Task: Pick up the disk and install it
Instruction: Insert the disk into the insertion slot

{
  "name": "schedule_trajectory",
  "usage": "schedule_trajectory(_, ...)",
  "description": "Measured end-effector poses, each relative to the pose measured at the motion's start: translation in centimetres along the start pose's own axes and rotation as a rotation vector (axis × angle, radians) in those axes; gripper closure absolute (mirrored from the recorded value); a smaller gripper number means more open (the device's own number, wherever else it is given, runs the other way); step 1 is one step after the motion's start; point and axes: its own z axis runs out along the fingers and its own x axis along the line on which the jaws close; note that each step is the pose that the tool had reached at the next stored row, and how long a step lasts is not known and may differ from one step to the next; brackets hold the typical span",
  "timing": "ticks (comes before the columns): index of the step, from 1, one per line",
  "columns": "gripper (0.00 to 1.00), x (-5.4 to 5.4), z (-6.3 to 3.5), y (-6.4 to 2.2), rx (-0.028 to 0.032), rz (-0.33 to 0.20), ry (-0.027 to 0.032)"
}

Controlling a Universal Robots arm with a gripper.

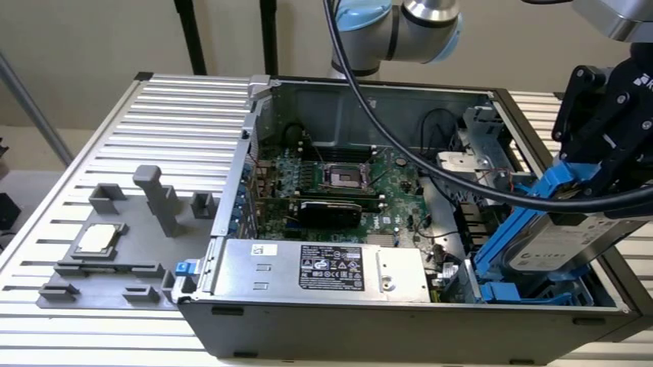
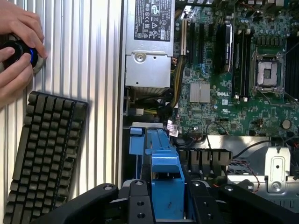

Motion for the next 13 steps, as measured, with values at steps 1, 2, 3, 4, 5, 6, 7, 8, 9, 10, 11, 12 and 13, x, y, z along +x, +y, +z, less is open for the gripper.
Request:
schedule_trajectory(1, 0.67, 0.01, 0.05, 0.0, 0.0, 0.0, -0.0002)
schedule_trajectory(2, 0.67, 0.02, 0.12, -0.01, 0.0, 0.0, -0.0009)
schedule_trajectory(3, 0.67, 0.03, 0.18, -0.02, 0.0, 0.0, -0.0017)
schedule_trajectory(4, 0.67, 0.03, 0.25, -0.02, 0.0, 0.0, -0.0026)
schedule_trajectory(5, 0.67, 0.04, 0.3, -0.02, 0.0, 0.0, -0.0036)
schedule_trajectory(6, 0.67, 0.04, 0.37, -0.03, 0.0, 0.0, -0.0047)
schedule_trajectory(7, 0.67, 0.05, 0.44, -0.03, 0.0001, -0.001, -0.006)
schedule_trajectory(8, 0.67, 0.05, 0.52, -0.03, 0.0001, -0.001, -0.0075)
schedule_trajectory(9, 0.67, 0.06, 0.6, -0.04, 0.0001, -0.001, -0.009)
schedule_trajectory(10, 0.67, 0.06, 0.67, -0.04, 0.0001, -0.001, -0.0105)
schedule_trajectory(11, 0.67, 0.07, 0.76, -0.04, 0.0001, -0.001, -0.0122)
schedule_trajectory(12, 0.67, 0.07, 0.85, -0.05, 0.0001, -0.001, -0.0138)
schedule_trajectory(13, 0.67, 0.07, 0.94, -0.05, 0.0001, -0.001, -0.0152)
